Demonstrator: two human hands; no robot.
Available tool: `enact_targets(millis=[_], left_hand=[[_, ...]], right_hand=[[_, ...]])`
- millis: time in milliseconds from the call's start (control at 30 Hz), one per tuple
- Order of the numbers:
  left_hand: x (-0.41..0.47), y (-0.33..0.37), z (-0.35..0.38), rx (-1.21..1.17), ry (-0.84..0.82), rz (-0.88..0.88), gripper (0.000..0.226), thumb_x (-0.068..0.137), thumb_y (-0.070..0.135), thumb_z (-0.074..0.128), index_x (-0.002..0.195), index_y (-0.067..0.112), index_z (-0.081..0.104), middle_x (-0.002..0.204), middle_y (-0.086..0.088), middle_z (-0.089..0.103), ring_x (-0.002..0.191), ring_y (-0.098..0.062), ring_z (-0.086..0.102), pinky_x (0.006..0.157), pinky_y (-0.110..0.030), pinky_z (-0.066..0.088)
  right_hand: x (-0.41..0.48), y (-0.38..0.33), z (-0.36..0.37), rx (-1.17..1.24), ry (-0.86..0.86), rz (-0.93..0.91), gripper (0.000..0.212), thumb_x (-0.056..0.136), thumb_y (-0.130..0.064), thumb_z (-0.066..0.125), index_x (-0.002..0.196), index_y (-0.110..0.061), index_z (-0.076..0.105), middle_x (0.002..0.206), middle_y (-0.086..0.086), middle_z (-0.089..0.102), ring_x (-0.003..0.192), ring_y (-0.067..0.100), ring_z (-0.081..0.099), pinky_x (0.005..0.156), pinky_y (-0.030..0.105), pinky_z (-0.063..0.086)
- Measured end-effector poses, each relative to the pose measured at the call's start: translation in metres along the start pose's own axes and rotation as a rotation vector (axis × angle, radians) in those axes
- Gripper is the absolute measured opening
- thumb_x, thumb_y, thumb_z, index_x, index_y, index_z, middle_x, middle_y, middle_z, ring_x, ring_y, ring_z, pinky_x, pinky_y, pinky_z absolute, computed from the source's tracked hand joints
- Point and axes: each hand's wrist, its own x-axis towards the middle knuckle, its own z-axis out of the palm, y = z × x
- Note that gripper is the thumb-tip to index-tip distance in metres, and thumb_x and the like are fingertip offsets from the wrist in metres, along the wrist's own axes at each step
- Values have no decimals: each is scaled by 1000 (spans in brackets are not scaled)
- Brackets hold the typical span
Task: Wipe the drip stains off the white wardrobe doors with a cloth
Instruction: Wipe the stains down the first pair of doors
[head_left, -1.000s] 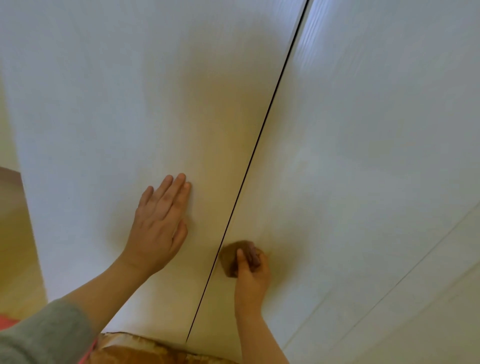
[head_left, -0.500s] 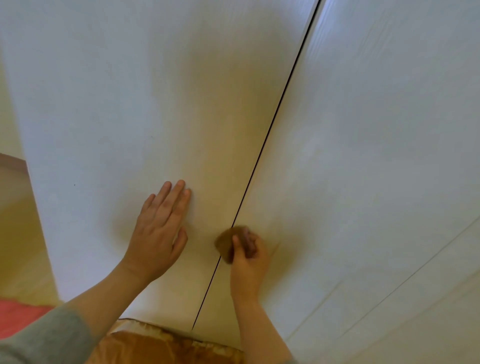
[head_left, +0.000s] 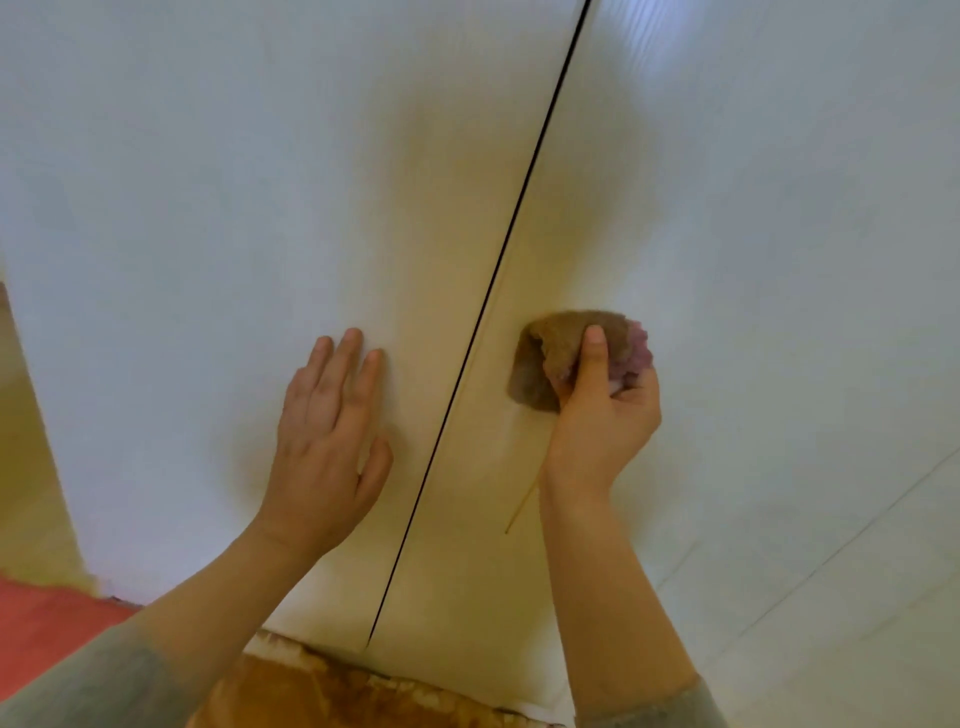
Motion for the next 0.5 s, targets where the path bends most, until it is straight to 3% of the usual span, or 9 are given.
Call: enact_targets(millis=[67,133,200,267,367,433,500], left_hand=[[-6,5,8,-3,19,-18,68,92,23,42,155,5,23,163,-18,16,152,-37,10,121,-56,18],[-18,7,18,-20,21,-87,69,93,31,38,158,14,20,166,-11,10,153,-30,5,125,-38,6],[-35,8,27,-53,-8,-152,70,94,39,36,159,23,15,167,-1,0,154,-21,-4,122,-29,0],[-45,10,36,-76,-34,-180,69,97,42,38,158,31,6,166,8,-13,152,-14,-16,119,-25,-6],[-48,15,41,-95,-71,-234,72,101,38,45,154,37,-4,162,14,-25,149,-10,-25,116,-23,-11],[-47,23,41,-96,-91,-282,73,99,42,43,155,37,-3,161,15,-25,149,-10,-24,117,-27,-8],[-45,33,42,-90,-81,-323,75,98,43,43,158,31,0,162,12,-24,150,-15,-22,120,-32,-5]], right_hand=[[1,16,-5,19,-10,-29,17,92,-8,65,99,-24,67,91,-4,74,86,8,67,82,39,57],[-12,44,-22,18,-12,-3,16,91,-8,66,102,-18,70,99,5,73,89,11,65,87,42,56],[-37,79,-47,-30,28,54,18,90,-7,66,107,-13,69,105,10,72,88,6,65,83,29,57],[-62,104,-68,-57,31,99,24,90,-6,67,103,-26,67,109,0,71,91,-1,66,80,16,55],[-73,112,-78,-95,-9,148,26,89,-7,68,94,-32,65,95,-13,71,84,-6,67,73,11,52],[-59,95,-81,-92,26,104,17,89,-7,68,85,-23,67,74,-15,69,67,-9,63,63,8,48],[-39,65,-79,-59,47,19,5,90,-8,68,87,-12,67,73,-11,67,65,-7,61,63,10,49]])
